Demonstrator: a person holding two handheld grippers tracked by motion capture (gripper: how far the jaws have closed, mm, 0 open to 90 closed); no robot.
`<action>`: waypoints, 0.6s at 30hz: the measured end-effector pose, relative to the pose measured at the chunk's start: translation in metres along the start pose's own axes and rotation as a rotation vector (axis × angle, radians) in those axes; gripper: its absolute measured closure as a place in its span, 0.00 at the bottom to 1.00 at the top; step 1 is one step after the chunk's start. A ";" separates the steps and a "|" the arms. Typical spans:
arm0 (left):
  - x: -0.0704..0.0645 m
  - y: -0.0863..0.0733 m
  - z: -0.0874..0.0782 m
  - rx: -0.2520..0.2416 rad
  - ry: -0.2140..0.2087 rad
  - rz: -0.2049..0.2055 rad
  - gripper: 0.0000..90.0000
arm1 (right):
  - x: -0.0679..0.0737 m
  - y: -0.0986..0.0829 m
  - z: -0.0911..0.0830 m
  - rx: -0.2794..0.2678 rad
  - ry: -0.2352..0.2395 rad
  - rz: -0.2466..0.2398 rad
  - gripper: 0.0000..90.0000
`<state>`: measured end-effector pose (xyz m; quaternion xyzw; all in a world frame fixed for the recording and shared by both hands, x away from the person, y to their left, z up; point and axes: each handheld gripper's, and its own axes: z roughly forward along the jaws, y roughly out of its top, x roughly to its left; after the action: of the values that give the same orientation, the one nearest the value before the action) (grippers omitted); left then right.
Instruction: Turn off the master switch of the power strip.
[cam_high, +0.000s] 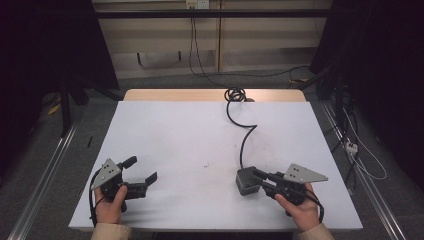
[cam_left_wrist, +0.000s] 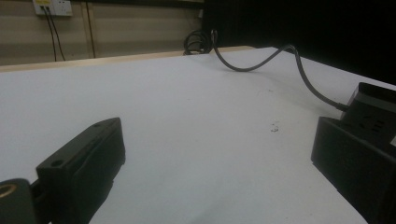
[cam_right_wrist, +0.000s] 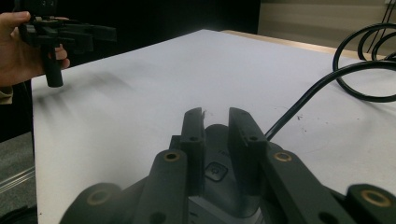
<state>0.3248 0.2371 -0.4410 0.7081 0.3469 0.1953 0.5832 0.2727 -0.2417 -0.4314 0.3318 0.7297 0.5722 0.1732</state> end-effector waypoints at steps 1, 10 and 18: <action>0.000 0.000 0.000 0.000 0.000 0.000 0.03 | 0.000 0.000 0.000 0.002 0.000 -0.001 0.86; 0.000 0.000 0.000 -0.002 0.002 -0.004 0.03 | -0.001 0.000 0.002 0.015 0.009 0.005 0.91; 0.000 0.000 0.000 -0.002 0.001 -0.004 0.03 | -0.001 -0.001 0.003 0.026 0.017 0.008 0.93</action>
<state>0.3249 0.2373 -0.4413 0.7068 0.3484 0.1948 0.5840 0.2754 -0.2406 -0.4331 0.3320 0.7371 0.5663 0.1606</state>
